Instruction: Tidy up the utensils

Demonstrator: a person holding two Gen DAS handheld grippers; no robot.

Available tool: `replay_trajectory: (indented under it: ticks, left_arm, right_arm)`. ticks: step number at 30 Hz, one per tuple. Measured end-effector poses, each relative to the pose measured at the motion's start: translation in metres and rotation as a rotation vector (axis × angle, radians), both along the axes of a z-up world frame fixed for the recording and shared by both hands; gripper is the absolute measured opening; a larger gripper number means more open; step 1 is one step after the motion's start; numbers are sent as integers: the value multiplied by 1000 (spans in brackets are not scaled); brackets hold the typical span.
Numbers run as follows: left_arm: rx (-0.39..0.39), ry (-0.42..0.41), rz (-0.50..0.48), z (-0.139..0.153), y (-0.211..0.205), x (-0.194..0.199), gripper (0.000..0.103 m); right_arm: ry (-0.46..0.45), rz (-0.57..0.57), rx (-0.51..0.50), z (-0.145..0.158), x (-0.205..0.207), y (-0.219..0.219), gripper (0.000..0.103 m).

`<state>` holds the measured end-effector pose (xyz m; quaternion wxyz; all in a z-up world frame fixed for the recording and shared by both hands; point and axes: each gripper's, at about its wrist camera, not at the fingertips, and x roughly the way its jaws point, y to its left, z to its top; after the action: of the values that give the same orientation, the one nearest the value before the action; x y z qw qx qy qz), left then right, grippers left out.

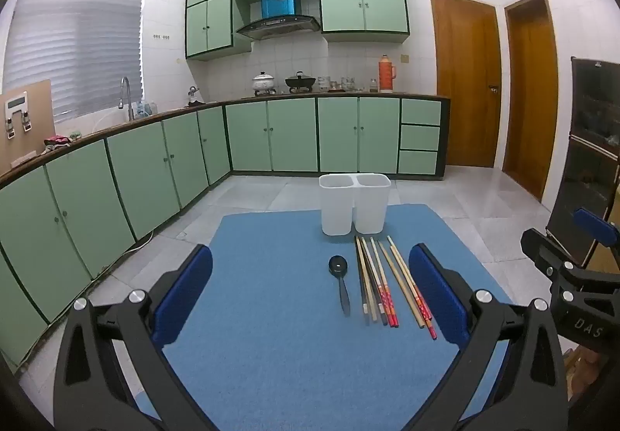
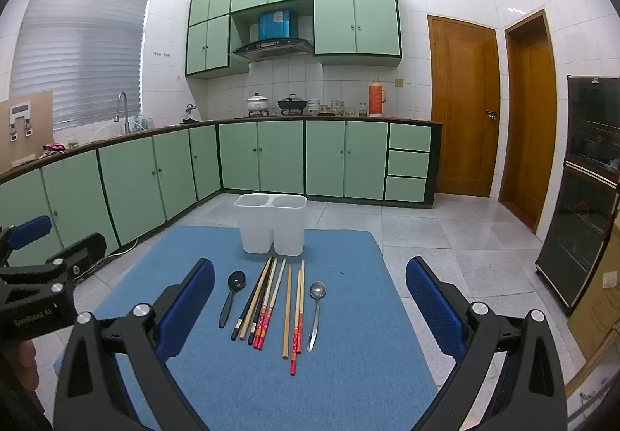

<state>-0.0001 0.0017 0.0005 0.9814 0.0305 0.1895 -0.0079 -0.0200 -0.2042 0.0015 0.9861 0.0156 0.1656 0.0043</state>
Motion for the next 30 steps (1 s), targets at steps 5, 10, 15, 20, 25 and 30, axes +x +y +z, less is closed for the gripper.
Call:
replay_trajectory:
  ticks: [5,10,15,20,25,30]
  left_arm:
    - [12,-2,13,0,0,1,98]
    - [3,-13,12,0,-1,3,98]
    - [6,-12,12,0,-1,6,98]
    - [3,-16,14,0,0,4,98]
    - [4,-21,15,6,3,-1,98]
    - [6,-20,15,8,3,-2,98]
  right_arm:
    - [0,0,4,0,0,0,97]
    - [0,1,5,0,0,0,97]
    - [0,0,5,0,0,0,97]
    - [0,0,4,0,0,0,97]
    - [0,0,4,0,0,0,97]
    - [0,0,4,0,0,0,97]
